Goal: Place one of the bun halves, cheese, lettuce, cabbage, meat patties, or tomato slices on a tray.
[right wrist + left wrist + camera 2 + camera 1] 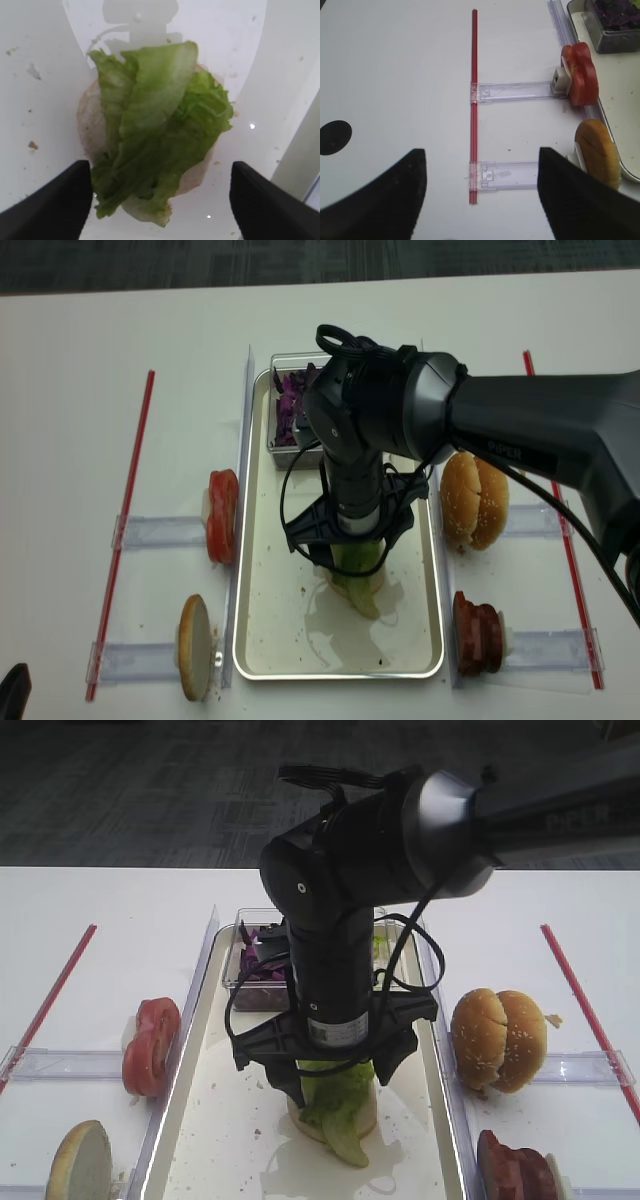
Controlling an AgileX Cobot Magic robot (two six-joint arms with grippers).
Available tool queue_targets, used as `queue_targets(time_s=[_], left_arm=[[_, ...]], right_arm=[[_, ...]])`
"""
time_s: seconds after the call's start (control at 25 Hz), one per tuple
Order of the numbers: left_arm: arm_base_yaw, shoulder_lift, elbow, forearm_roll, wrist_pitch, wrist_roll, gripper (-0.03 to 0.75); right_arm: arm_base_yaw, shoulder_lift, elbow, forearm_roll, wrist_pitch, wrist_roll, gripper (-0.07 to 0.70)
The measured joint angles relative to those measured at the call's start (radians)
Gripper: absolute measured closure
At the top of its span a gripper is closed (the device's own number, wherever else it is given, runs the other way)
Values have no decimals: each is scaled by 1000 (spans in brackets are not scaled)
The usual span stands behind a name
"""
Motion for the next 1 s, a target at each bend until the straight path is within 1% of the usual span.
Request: queue_targets(time_s=[0.12, 0.2, 0.4, 0.52, 0.6, 0.8, 1.0], left_arm=[[0, 0, 0, 0, 0, 0, 278], [0, 0, 0, 0, 0, 0, 278], [0, 0, 0, 0, 0, 0, 278], [0, 0, 0, 0, 0, 0, 278], [0, 0, 0, 0, 0, 0, 278], [0, 0, 0, 0, 0, 0, 278], [0, 0, 0, 0, 0, 0, 278]], right_arm=[[0, 0, 0, 1, 10, -2, 45], [0, 0, -2, 1, 26, -2, 45], [0, -27, -57, 1, 63, 2, 45], [0, -45, -114, -3, 121, 8, 45], [0, -47, -150, -3, 149, 20, 45], [0, -48, -228, -1, 163, 51, 44], [0, -56, -270, 12, 167, 63, 43]])
